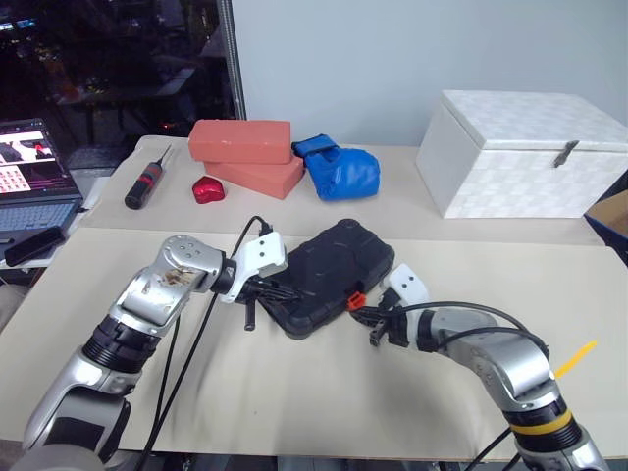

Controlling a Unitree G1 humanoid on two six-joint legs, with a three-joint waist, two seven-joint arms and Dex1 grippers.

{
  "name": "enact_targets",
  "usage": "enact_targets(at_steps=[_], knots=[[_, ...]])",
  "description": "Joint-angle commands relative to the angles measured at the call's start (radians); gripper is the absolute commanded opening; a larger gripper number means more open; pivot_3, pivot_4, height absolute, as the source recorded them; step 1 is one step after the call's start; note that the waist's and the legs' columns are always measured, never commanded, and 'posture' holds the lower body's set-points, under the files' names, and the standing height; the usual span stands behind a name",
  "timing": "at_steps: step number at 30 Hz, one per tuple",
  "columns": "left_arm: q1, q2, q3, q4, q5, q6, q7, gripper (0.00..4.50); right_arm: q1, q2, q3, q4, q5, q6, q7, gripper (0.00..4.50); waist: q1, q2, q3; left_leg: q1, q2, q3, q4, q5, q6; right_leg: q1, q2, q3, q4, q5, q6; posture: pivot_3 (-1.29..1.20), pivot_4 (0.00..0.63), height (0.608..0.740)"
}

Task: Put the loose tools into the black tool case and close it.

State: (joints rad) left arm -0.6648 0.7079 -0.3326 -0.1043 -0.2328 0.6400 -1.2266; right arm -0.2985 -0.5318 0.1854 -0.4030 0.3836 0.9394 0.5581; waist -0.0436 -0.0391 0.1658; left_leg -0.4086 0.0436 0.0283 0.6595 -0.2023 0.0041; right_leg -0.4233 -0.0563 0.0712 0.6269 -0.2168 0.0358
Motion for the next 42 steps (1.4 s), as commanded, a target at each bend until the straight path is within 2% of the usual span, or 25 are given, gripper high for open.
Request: enact_targets(at_steps=[1,16,31,34,37,40,41,42], knots=[[0.032,0.005,-0.045,0.016,0.024,0.032,0.001,0.04,0.001,0.008,-0.046,-0.044,-0.021,-0.066,-0.028,0.0,0.0,0.0,0.0,0.0,0.0,0.0,0.0,0.0,0.0,0.0,0.0,0.0,0.0,0.0,0.0,0.0,0.15,0.74],[0.042,-0.011,-0.064,0.024,0.038,0.012,0.019,0.04,0.046,0.045,-0.084,-0.14,-0.049,-0.192,-0.062,0.0,-0.004,0.0,0.0,0.001,0.0,0.0,0.0,0.0,0.0,0.0,0.0,0.0,0.0,0.0,-0.001,0.0,0.15,0.74],[0.059,-0.017,-0.074,0.005,0.034,0.027,0.028,0.04,0.021,0.119,-0.016,-0.037,-0.108,-0.24,-0.083,0.0,-0.005,0.0,0.0,0.002,0.001,0.001,0.0,0.0,0.0,0.0,0.0,0.0,-0.001,0.001,-0.001,0.0,0.15,0.74],[0.063,-0.019,-0.07,-0.003,0.03,0.032,0.033,0.04,0.024,0.13,-0.036,-0.048,-0.096,-0.253,-0.078,0.0,-0.005,0.0,0.0,0.003,0.002,0.0,0.0,0.0,0.0,0.0,0.001,0.0,-0.001,0.002,-0.002,0.0,0.15,0.74],[0.087,-0.055,0.007,-0.017,-0.018,-0.021,0.062,0.04,0.072,0.127,-0.096,-0.151,-0.049,-0.303,-0.051,0.0,-0.002,0.001,0.001,0.003,0.002,0.0,0.0,0.0,0.0,0.0,0.0,0.0,-0.001,0.002,-0.004,0.0,0.15,0.74],[0.15,-0.151,0.157,-0.068,-0.12,-0.071,0.139,0.04,0.116,0.112,-0.179,-0.239,0.006,-0.292,-0.041,0.0,0.002,0.002,0.001,0.001,0.002,0.0,0.0,0.0,0.0,-0.001,0.0,-0.001,-0.001,0.002,-0.003,0.0,0.15,0.74],[0.166,-0.156,0.206,-0.092,-0.171,-0.03,0.139,0.04,0.146,0.072,-0.209,-0.269,0.011,-0.299,-0.013,0.0,0.004,0.001,0.001,-0.001,0.002,0.001,0.0,0.0,0.0,-0.001,0.0,-0.001,-0.001,0.001,-0.002,0.0,0.15,0.74],[0.177,-0.159,0.251,-0.11,-0.216,0.019,0.149,0.0,0.173,0.037,-0.235,-0.29,0.018,-0.298,0.013,0.47,0.007,0.0,0.002,-0.003,0.002,0.001,0.0,0.0,0.0,-0.002,0.0,-0.001,-0.002,0.001,0.0,0.0,0.15,0.74]])
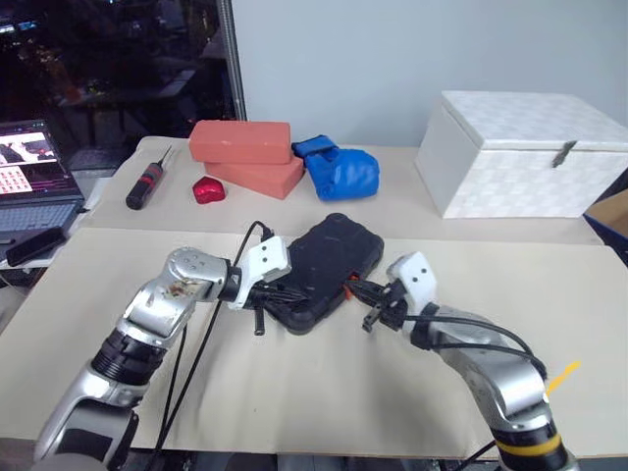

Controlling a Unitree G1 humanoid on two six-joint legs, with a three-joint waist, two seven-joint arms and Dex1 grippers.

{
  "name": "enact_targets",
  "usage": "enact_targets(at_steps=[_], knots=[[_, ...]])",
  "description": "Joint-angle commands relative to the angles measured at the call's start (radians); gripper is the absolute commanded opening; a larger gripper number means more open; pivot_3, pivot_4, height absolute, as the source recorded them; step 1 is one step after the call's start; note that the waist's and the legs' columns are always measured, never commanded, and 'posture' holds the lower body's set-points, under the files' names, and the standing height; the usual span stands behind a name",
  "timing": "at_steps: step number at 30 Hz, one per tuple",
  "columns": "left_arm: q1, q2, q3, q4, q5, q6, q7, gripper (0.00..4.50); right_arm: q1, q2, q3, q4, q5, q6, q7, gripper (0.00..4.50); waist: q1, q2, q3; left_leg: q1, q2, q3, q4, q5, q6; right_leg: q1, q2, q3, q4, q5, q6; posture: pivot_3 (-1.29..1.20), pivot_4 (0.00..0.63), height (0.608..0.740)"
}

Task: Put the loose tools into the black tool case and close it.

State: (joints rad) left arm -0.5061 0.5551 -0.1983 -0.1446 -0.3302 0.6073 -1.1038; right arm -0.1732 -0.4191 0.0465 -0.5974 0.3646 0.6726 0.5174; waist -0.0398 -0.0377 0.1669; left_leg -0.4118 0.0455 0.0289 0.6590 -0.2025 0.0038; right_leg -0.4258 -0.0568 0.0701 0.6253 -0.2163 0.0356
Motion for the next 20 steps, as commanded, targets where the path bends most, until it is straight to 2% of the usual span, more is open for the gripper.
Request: enact_targets(at_steps=[1,4,8,12,13,14,17,20], knots=[[0.04,-0.008,0.175,-0.09,-0.181,0.082,0.027,0.27,0.082,-0.118,-0.132,-0.116,0.051,-0.029,0.084,0.72,0.005,-0.002,0.001,-0.006,-0.001,0.0,0.0,0.0,-0.001,-0.004,0.0,0.0,0.0,0.0,0.005,0.0,0.15,0.74],[0.135,0.046,0.25,-0.157,-0.243,0.104,0.02,1.07,0.189,-0.229,-0.241,-0.148,0.102,-0.043,0.185,1.65,0.006,-0.002,0.001,-0.016,-0.002,-0.001,0.0,-0.002,-0.001,-0.013,-0.001,0.0,0.001,0.002,0.01,0.0,0.15,0.74],[0.311,0.115,0.396,-0.259,-0.331,0.138,0.032,2.52,0.351,-0.357,-0.436,-0.111,0.134,-0.119,0.362,3.07,0.003,0.0,0.001,-0.013,-0.002,-0.001,-0.001,-0.005,-0.002,-0.012,-0.001,0.0,0.001,-0.001,0.008,0.0,0.15,0.74],[0.51,0.176,0.522,-0.354,-0.378,0.128,0.02,3.86,0.473,-0.401,-0.598,-0.048,0.155,-0.215,0.502,4.4,0.004,-0.001,0.002,-0.012,-0.002,-0.001,-0.001,-0.005,-0.003,-0.011,-0.001,0.0,0.001,-0.003,0.01,0.0,0.15,0.74],[0.563,0.186,0.546,-0.378,-0.376,0.114,0.019,4.28,0.499,-0.401,-0.632,-0.033,0.16,-0.236,0.528,4.5,0.004,-0.002,0.002,-0.01,-0.001,-0.001,0.0,-0.005,-0.003,-0.01,-0.001,0.0,0.001,-0.004,0.009,0.0,0.15,0.74],[0.62,0.197,0.567,-0.4,-0.372,0.106,0.014,4.46,0.525,-0.401,-0.661,-0.017,0.15,-0.271,0.556,4.5,0.004,-0.002,0.003,-0.008,-0.001,-0.001,0.0,-0.005,-0.003,-0.008,-0.001,-0.001,0.001,-0.006,0.003,0.0,0.15,0.74],[0.721,0.199,0.592,-0.431,-0.363,0.066,0.015,4.46,0.577,-0.402,-0.71,0.018,0.145,-0.32,0.61,4.5,0.006,-0.002,0.005,-0.002,-0.001,0.001,0.001,-0.006,-0.006,-0.002,-0.004,0.0,-0.001,-0.007,0.001,0.0,0.15,0.74],[0.75,0.187,0.584,-0.451,-0.374,0.055,0.048,4.46,0.592,-0.407,-0.722,0.046,0.139,-0.352,0.629,4.5,0.007,-0.004,0.006,0.005,0.001,0.0,0.001,-0.011,-0.016,0.001,-0.005,-0.001,-0.005,-0.007,0.001,0.0,0.15,0.74]])
